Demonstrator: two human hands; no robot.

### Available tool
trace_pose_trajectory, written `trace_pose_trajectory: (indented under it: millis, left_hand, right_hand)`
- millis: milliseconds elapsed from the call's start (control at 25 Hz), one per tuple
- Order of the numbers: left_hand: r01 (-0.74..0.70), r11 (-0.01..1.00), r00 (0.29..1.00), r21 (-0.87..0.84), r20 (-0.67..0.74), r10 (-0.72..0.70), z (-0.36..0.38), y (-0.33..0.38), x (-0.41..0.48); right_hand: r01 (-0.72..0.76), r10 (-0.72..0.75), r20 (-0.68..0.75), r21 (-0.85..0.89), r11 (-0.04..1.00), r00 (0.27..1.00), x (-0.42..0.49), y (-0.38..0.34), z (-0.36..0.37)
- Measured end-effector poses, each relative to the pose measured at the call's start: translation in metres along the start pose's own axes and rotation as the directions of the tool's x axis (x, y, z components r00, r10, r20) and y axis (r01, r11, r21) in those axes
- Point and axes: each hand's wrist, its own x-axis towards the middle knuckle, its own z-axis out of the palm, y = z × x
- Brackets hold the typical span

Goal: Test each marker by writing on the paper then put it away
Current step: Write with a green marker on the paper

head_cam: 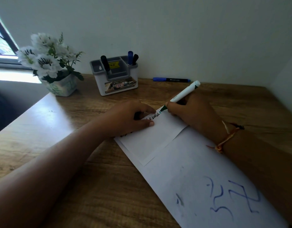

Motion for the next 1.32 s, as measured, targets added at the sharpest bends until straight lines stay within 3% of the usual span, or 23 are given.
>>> trace_pose_trajectory:
  millis: [1320]
  left_hand:
    - [0.007,1.000,1.000,-0.025,0.024,-0.007,0.0004,-0.0016,0.0017]
  right_hand:
    - [-0.026,0.024,-0.027,-0.070,0.997,0.999,-0.0011,-0.0057,-0.0025]
